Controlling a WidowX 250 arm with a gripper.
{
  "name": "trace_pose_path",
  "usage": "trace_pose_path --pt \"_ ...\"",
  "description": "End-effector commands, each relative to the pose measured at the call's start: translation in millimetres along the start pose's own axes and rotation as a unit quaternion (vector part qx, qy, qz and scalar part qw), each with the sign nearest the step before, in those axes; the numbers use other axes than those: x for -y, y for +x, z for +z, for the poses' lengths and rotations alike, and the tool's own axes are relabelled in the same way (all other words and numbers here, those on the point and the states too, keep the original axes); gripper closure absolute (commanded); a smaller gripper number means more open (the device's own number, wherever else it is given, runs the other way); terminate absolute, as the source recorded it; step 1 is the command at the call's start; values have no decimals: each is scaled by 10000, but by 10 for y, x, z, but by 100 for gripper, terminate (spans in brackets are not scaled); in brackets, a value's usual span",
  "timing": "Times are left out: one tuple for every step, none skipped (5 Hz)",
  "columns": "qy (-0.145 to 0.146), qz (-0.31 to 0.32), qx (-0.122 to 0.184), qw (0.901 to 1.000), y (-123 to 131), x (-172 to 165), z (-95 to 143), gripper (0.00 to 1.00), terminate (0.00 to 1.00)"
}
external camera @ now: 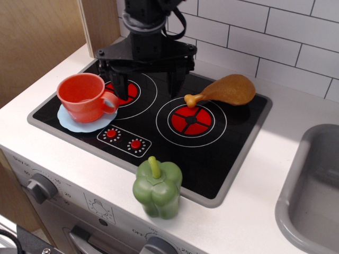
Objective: Take cup off plate
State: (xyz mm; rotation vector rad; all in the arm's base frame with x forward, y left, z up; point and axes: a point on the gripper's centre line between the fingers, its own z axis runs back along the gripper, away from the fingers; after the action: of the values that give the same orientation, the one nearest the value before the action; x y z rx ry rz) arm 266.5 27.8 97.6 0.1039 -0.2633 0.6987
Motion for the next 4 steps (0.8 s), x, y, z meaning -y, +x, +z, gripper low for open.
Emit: trace_pose_path --pt "524 2347 -223 9704 29 -236 2 0 0" --pt "397 2952 -264 9542 51 -314 -64 0 0" --pt "311 3442 -221 9381 100 -350 -125 0 0" --pt "395 3746 -233 9261 114 -324 -164 0 0"
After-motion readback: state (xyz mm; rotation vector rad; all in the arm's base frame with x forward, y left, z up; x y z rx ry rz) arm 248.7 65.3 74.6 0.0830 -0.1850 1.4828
